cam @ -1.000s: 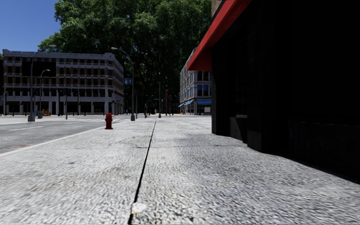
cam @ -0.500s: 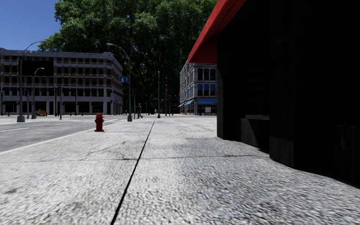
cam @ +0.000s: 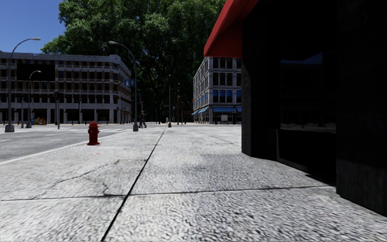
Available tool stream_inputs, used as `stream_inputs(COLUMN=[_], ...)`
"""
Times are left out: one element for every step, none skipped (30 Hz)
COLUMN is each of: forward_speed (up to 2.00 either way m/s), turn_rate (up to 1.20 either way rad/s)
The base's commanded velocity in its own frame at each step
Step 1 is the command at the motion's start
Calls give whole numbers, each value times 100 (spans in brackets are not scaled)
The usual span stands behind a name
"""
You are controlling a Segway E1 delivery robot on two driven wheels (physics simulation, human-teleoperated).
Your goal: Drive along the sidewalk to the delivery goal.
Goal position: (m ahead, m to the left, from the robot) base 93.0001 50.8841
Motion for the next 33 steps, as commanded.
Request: stream_inputs(forward_speed=[200,200,200,200,200,200,200,200,200,200,200,200,200,200,200,200,200,200,190,190,200,200,200,200,200,200,200,200,200,200,200,200,200], turn_rate=[0,0,0,0,0,0,0,0,0,0,0,0,0,0,0,0,0,0,0,0,0,0,0,0,0,0,0,0,0,0,0,2,7])
